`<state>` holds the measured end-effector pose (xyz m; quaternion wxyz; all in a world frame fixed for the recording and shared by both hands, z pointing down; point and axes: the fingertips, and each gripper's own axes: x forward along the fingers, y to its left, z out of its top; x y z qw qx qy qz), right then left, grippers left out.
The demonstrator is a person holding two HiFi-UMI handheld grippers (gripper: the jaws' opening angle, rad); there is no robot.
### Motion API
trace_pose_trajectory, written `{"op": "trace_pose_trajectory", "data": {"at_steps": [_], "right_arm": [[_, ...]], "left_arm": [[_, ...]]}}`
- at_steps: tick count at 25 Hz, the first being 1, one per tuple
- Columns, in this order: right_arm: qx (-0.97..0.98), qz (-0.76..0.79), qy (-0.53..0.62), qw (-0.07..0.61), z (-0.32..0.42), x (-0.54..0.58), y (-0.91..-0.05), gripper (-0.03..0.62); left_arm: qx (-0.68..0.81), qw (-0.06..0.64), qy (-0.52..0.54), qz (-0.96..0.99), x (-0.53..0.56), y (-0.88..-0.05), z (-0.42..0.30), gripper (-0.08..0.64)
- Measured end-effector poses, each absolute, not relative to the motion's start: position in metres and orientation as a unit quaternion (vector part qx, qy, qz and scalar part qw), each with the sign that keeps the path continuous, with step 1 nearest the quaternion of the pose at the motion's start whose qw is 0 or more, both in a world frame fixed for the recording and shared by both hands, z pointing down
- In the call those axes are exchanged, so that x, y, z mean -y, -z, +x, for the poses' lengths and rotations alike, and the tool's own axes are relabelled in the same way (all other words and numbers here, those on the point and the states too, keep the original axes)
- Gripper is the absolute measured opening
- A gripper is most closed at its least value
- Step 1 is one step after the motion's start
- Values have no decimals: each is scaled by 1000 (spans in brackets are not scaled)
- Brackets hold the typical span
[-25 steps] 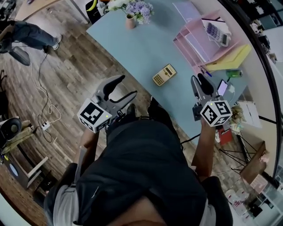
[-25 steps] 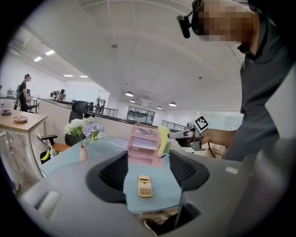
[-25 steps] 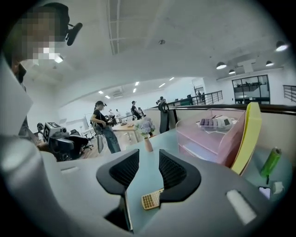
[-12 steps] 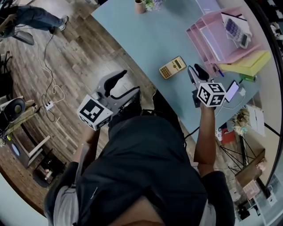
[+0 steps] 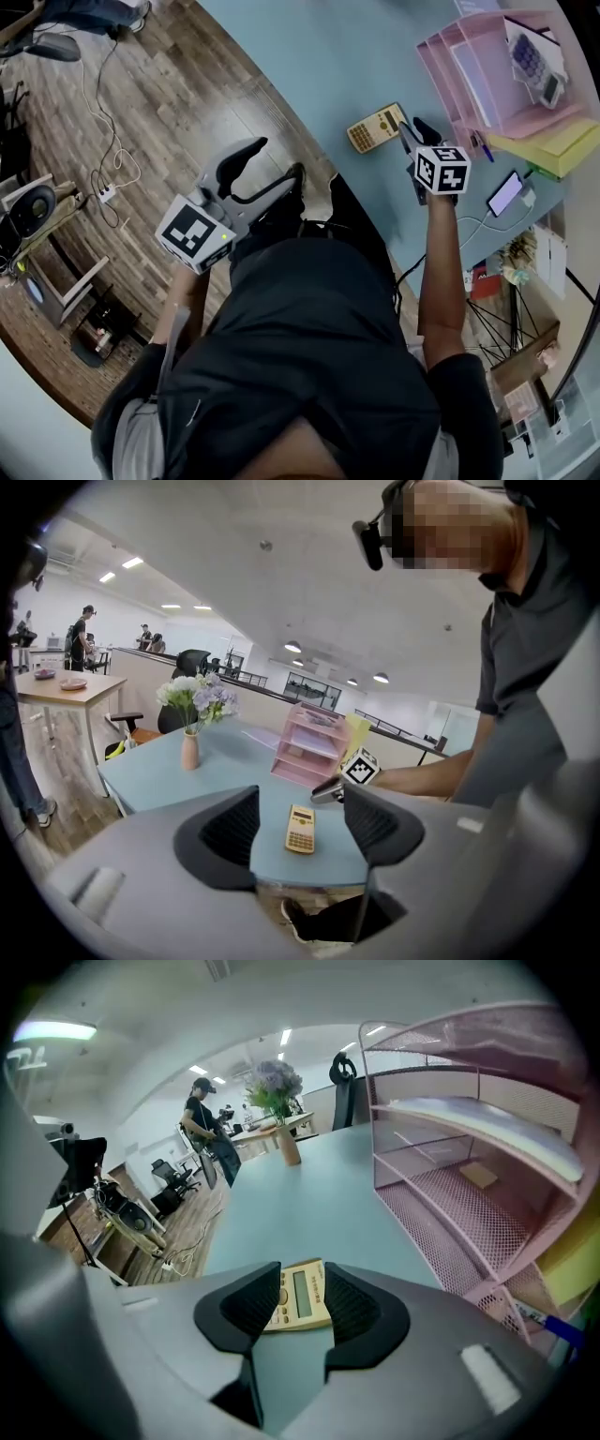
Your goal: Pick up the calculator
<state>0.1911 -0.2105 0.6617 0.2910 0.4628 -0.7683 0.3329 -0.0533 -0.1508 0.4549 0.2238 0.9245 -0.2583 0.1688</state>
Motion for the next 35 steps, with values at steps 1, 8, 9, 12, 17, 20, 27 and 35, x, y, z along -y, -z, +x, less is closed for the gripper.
{"op": "trace_pose_trajectory", "data": {"at_steps": [1, 8, 9, 12, 17, 20, 27, 35], "right_arm": [[767, 459, -335, 297, 190, 211, -668, 128], [762, 439, -334, 340, 188, 216, -695, 130], [762, 436, -334, 344, 187, 216, -697, 130], [761, 428, -334, 355, 188, 214, -706, 130], [758, 420, -341, 365, 187, 211, -719, 130], [756, 417, -338, 375, 188, 212, -726, 130], [758, 411, -332, 382, 189, 214, -728, 119], [748, 425, -333, 386, 193, 211, -725, 100]], "left_arm": [[261, 227, -170, 923, 151, -457, -54, 304], [271, 244, -176, 914, 150, -468, -57, 304], [272, 245, -176, 914, 150, -470, -58, 304], [275, 250, -177, 911, 149, -475, -57, 304], [280, 257, -177, 908, 148, -479, -57, 304], [282, 262, -177, 906, 147, -483, -57, 304], [281, 267, -174, 905, 146, -487, -55, 304], [279, 264, -170, 908, 149, -484, -52, 304]]}}
